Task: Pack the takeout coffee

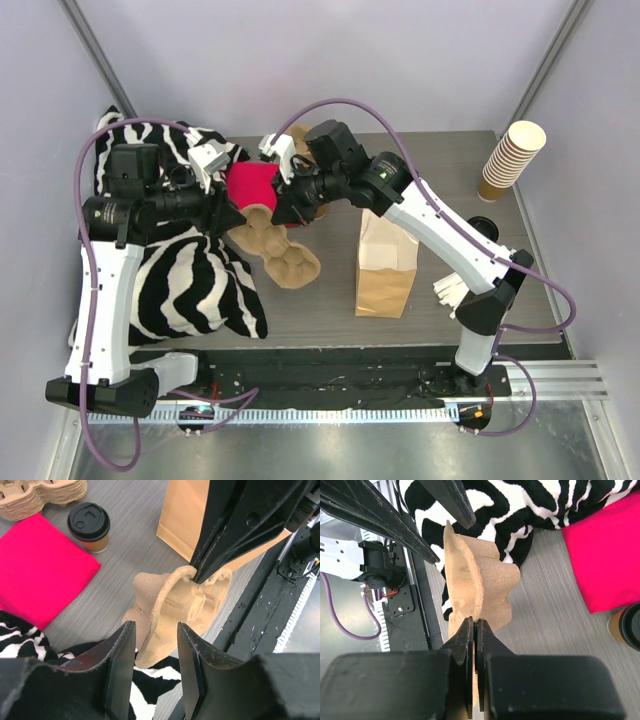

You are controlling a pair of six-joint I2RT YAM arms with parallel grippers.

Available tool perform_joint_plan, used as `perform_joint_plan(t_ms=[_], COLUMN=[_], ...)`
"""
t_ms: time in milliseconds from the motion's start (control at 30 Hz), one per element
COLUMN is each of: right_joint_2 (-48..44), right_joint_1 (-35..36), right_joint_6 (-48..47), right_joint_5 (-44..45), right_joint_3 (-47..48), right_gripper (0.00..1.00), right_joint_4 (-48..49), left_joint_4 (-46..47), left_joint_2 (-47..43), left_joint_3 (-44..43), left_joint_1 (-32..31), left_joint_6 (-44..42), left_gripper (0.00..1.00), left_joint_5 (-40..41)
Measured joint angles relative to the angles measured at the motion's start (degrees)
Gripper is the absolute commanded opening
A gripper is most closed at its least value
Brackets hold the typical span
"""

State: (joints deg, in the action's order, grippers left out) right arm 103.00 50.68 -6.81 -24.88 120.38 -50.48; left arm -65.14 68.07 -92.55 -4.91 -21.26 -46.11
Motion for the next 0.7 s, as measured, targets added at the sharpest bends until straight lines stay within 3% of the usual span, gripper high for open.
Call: perform_joint_plan(t_ms=[367, 567, 633, 700], right_joint_2=[-1.0, -2.2, -2.4, -2.5], right_joint_1=[-0.8, -1.4, -1.4, -1.6], right_joint_6=[3.1, 4.4, 4.7, 4.9], right_joint_5=[-1.1, -2.5, -2.5, -2.5], right_joint_3=[-1.1, -1.7, -2.1, -2.4], right_gripper=[0.01, 0.01, 0.01, 0.01], right_joint_4=[1.0, 1.7, 1.8, 2.2], left_joint_4=[1.3, 1.7, 1.8, 1.8], left_joint_2=[0.6, 0.7, 0.7, 0.7], left_joint_3=[0.9, 1.8, 1.8, 1.8], left_joint_1=[0.0, 0.1, 0.0, 0.0], left_joint_6=[1.1, 1.1, 0.9, 0.9], left_gripper=[0.40, 0.19, 0.19, 0.27], left_joint_5=[0.6, -0.4, -0.8, -1.0])
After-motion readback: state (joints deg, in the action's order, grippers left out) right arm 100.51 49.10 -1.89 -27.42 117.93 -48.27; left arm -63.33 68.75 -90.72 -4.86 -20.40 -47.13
